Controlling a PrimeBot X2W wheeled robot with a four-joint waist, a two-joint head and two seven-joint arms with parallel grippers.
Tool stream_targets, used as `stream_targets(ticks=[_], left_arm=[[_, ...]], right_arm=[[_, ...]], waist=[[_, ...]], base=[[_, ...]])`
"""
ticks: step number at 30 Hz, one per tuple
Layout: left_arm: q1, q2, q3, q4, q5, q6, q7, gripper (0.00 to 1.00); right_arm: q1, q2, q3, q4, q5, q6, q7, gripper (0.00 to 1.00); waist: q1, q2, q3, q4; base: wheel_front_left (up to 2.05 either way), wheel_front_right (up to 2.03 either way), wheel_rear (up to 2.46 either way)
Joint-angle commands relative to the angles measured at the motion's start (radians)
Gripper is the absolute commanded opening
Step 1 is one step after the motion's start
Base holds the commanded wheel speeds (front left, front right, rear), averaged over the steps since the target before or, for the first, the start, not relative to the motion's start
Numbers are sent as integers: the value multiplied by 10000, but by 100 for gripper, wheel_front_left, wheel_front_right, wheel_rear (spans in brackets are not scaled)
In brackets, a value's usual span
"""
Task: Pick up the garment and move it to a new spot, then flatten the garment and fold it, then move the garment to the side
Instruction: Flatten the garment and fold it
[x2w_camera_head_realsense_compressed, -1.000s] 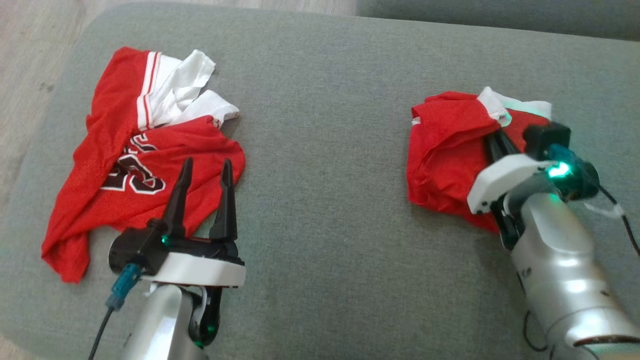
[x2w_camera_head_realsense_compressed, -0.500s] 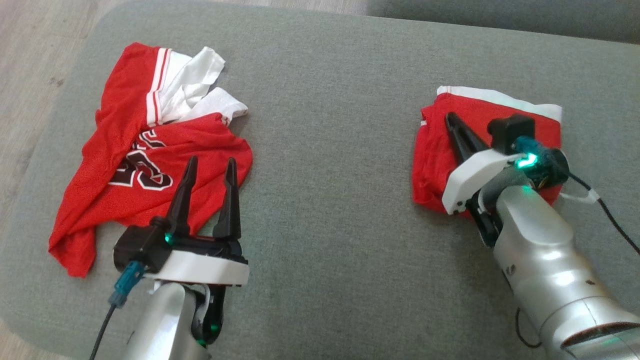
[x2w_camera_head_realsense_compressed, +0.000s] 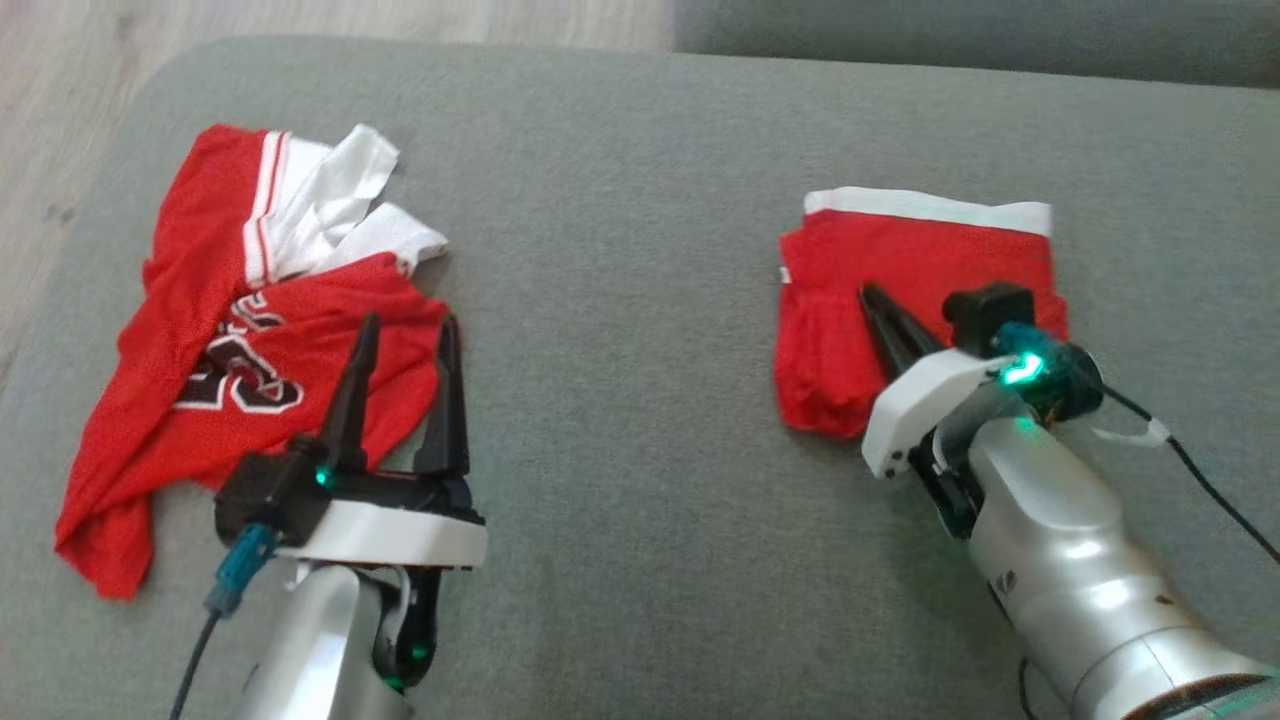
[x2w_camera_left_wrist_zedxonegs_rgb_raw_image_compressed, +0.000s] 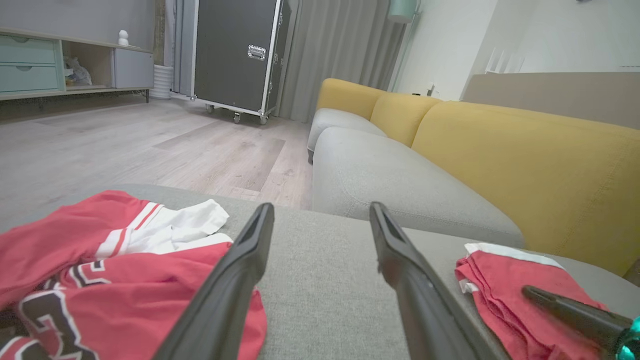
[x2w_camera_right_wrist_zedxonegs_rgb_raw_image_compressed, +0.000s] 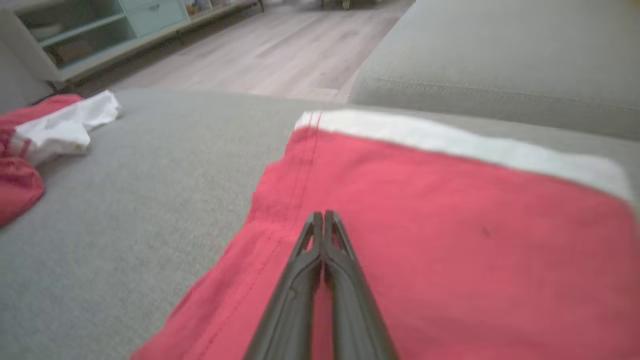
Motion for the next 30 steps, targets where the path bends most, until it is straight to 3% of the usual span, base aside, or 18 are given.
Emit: stream_targets(ticks=[1,15,23,24,25,30], left_arm=[[-104,83,432,-355,90,29,-80,100],[667,83,821,-739,72,156,-80,100],[998,83,951,-868,91,239,-80,100],[1033,83,970,-878,100,236,-80,100],[1068,83,984,-891,108,233,-80,100],[1189,83,1049,-873,164,201,-80,100]], right_arm=[[-24,127,-6,-539,33,-9,-107,0],[2306,115,-3514,-4482,-2391,-9,-111,0],[3945,124,-3914,-6084,-2240,-9,-112,2],[4165,125,-3885,-6287,-2155,-9,-112,74],[4373,125,-3852,-6474,-2072,-9,-112,100],[5048,126,-3767,-7032,-1644,-9,-112,100]], waist=[[0,-1,-213,-268],[0,-1,-1511,-1776],[0,-1,-1714,-2254],[0,-1,-1719,-2295],[0,-1,-1720,-2328],[0,-1,-1686,-2433]], base=[[0,0,0],[0,0,0],[0,0,0],[0,0,0],[0,0,0],[0,0,0]])
